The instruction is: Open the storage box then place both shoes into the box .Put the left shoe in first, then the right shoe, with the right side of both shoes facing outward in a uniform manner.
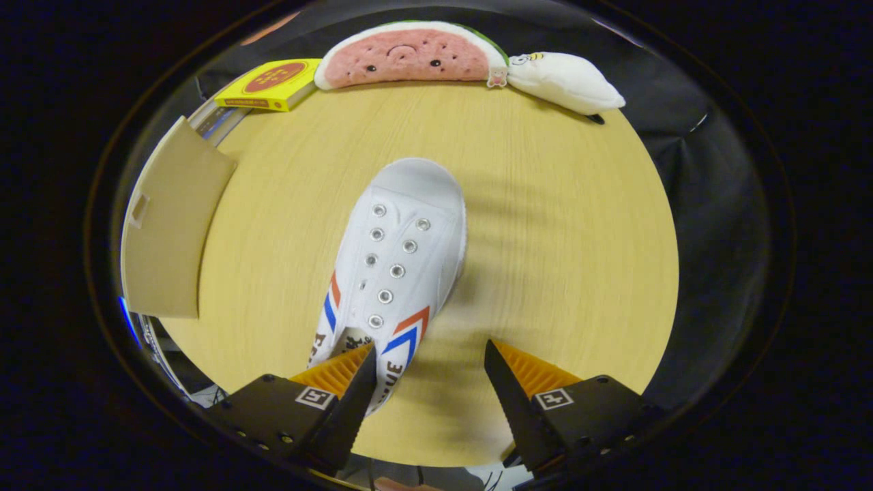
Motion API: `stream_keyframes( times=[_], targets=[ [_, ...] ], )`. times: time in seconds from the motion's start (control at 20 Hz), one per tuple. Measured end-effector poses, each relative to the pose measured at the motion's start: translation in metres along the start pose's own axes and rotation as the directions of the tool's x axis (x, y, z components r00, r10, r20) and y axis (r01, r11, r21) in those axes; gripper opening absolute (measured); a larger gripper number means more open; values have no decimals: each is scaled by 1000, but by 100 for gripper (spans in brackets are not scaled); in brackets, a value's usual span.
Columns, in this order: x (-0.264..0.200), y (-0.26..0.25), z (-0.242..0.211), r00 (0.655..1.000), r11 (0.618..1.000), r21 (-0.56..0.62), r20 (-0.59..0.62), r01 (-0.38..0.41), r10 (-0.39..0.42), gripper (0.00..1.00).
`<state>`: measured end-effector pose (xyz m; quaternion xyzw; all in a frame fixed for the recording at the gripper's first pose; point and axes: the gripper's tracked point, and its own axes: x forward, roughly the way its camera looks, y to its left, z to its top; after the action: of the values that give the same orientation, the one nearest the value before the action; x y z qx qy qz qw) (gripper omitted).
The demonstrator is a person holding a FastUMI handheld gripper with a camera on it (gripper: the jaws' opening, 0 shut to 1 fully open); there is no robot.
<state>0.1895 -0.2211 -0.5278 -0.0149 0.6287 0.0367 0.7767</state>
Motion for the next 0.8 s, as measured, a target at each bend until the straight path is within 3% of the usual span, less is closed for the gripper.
stream_keyframes(
  times=[0.2, 0.25, 0.35, 0.5, 0.55, 0.65, 0.8],
  targets=[
    [2, 18, 0, 992, 992, 15, 1, -124, 124, 31],
    [3, 16, -2, 989, 989, 28, -2, -147, 147, 22],
    [4, 17, -2, 975, 971, 92, 0, -222, 223, 13],
    [20, 14, -7, 953, 947, 110, 60, -303, 298, 13],
    [9, 8, -3, 943, 933, 138, 60, -332, 327, 0],
    [5, 4, -1, 926, 907, 187, 80, -377, 369, 0],
    [-4, -4, -9, 926, 906, 195, 92, -376, 365, 0]
  ],
)
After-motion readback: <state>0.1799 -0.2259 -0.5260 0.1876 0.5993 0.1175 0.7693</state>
